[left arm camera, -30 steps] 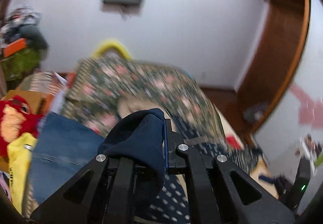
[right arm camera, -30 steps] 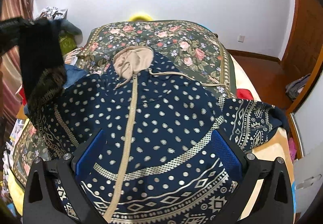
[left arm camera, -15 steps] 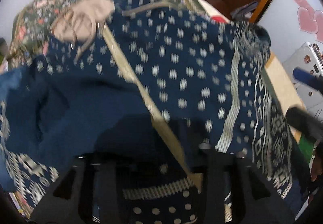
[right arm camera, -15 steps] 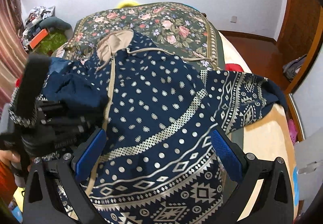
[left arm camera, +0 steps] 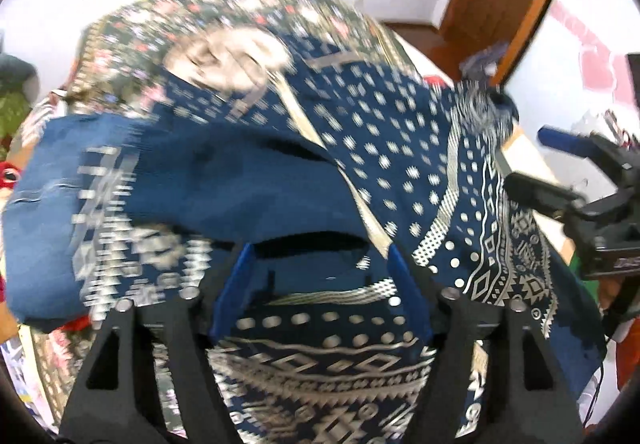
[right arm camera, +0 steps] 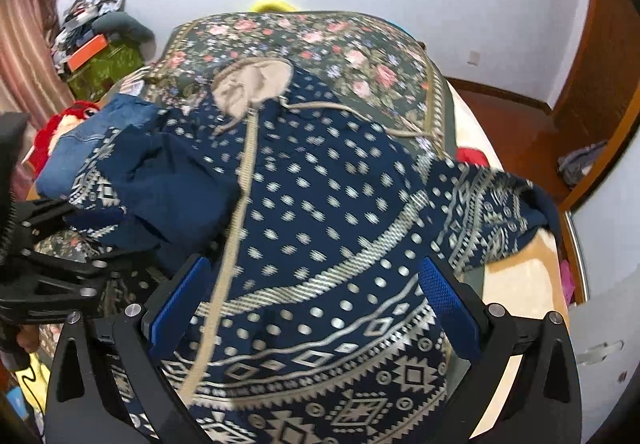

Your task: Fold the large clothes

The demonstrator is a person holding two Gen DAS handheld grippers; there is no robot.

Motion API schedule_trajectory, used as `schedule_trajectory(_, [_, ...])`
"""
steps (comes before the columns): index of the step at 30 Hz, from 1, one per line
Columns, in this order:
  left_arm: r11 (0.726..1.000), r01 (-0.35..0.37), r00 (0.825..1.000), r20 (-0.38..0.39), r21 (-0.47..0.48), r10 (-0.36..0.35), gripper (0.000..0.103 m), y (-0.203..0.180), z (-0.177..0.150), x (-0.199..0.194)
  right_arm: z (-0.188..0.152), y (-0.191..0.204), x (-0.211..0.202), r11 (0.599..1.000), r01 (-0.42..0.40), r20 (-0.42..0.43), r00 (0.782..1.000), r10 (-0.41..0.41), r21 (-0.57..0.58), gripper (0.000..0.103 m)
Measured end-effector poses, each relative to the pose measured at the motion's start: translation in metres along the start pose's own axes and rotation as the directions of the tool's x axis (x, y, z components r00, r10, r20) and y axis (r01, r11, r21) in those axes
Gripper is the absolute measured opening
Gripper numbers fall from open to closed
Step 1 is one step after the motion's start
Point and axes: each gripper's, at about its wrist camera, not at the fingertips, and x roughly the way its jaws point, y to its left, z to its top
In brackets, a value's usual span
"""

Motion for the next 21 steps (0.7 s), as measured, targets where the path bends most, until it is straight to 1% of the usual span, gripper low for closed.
schedule_trajectory(2, [0.999, -0.015, 0.998, 0.054, -0.029, 0.016, 0.079, 0.017, -0.002, -0.02, 0.007, 0.014, 0.0, 1.0, -0.014, 0.006, 1.0, 0.015, -0.027, 0.103])
schedule_trajectory(4, [0.997, -0.039, 0.994, 0.101, -0.065, 0.045, 0.083, 0.037, -0.002, -0.035, 0.014, 0.03, 0.004, 0.998, -0.036, 0.007, 0.999, 0.036, -0.056, 0.103])
schedule_trajectory(6, [0.992, -0.074, 0.987, 0.136, -0.106, 0.088, 0.084, 0.061, -0.003, -0.047, 0.019, 0.046, 0.009, 0.995, -0.061, 0.001, 0.998, 0.062, -0.082, 0.103])
schedule_trajectory(7, [0.989, -0.088, 0.984, 0.141, -0.122, 0.105, 0.084, 0.072, -0.003, -0.05, 0.021, 0.053, 0.012, 0.993, -0.073, 0.0, 0.997, 0.073, -0.094, 0.103])
schedule_trajectory(11, [0.971, -0.143, 0.978, 0.126, -0.19, 0.168, 0.084, 0.113, -0.006, -0.051, 0.03, 0.092, 0.03, 0.976, -0.135, -0.014, 0.991, 0.135, -0.168, 0.103])
schedule_trajectory(15, [0.959, -0.176, 0.974, 0.103, -0.22, 0.203, 0.084, 0.139, -0.011, -0.037, 0.039, 0.127, 0.057, 0.955, -0.181, -0.045, 0.984, 0.175, -0.234, 0.103])
schedule_trajectory(18, [0.953, -0.197, 0.971, 0.087, -0.231, 0.222, 0.084, 0.154, -0.013, -0.022, 0.045, 0.144, 0.077, 0.945, -0.202, -0.063, 0.979, 0.192, -0.258, 0.101])
schedule_trajectory(19, [0.95, -0.203, 0.971, 0.076, -0.235, 0.226, 0.082, 0.159, -0.013, -0.016, 0.047, 0.149, 0.083, 0.942, -0.209, -0.071, 0.978, 0.197, -0.261, 0.098])
schedule_trajectory(20, [0.951, -0.199, 0.973, 0.068, -0.237, 0.221, 0.076, 0.162, -0.014, -0.011, 0.048, 0.152, 0.088, 0.942, -0.213, -0.078, 0.977, 0.2, -0.26, 0.093])
schedule_trajectory(21, [0.952, -0.192, 0.975, 0.067, -0.237, 0.213, 0.073, 0.165, -0.014, -0.007, 0.05, 0.156, 0.094, 0.94, -0.222, -0.087, 0.975, 0.207, -0.258, 0.09])
